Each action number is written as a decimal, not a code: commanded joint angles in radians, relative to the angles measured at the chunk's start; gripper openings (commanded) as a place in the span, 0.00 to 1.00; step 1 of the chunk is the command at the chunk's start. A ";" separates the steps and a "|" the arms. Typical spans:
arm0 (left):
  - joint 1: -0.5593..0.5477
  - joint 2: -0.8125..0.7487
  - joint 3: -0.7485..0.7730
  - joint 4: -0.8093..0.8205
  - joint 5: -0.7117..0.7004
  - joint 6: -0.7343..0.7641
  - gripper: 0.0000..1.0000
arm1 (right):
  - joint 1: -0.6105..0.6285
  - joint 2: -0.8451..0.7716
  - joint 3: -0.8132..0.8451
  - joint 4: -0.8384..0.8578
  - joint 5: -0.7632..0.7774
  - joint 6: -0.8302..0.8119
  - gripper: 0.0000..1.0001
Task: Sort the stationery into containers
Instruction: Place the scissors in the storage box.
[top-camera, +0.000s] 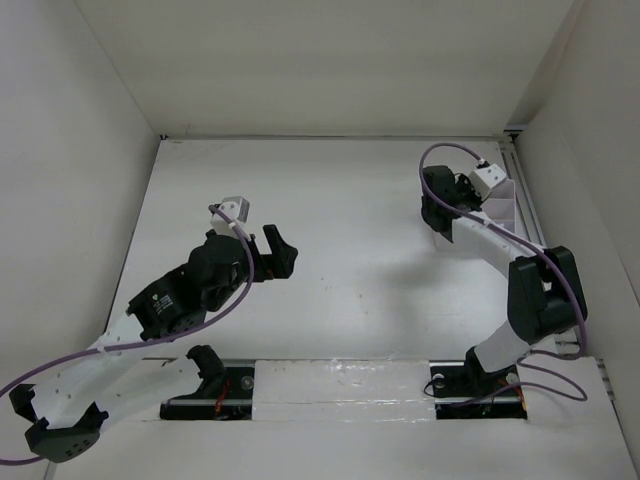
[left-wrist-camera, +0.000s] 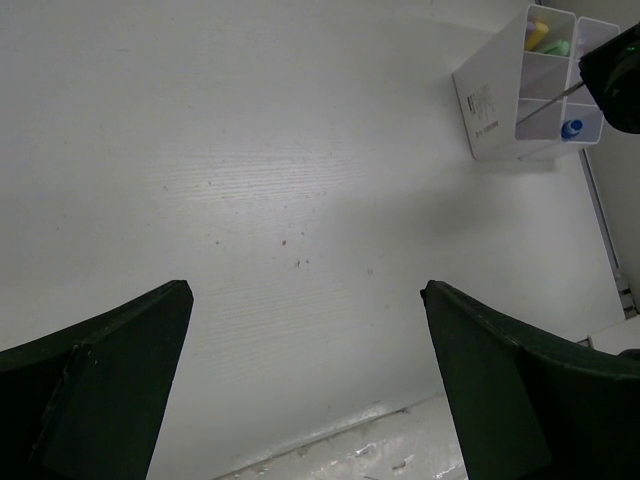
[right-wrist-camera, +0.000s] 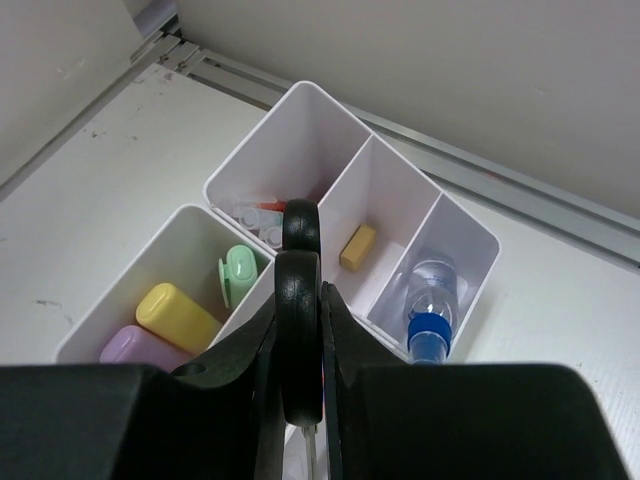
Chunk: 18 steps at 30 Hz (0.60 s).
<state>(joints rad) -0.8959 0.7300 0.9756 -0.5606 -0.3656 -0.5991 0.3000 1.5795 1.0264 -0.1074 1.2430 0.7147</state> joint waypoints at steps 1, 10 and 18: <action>-0.001 -0.018 -0.005 0.036 0.005 0.016 1.00 | 0.018 0.017 0.084 -0.116 0.050 0.087 0.06; -0.001 -0.018 -0.005 0.036 0.005 0.016 1.00 | -0.004 0.079 0.164 -0.279 0.049 0.218 0.00; -0.001 -0.018 -0.005 0.036 0.005 0.016 1.00 | -0.013 0.079 0.164 -0.298 0.049 0.218 0.10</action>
<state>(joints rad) -0.8955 0.7231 0.9752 -0.5579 -0.3653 -0.5987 0.2962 1.6630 1.1473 -0.3843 1.2667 0.9089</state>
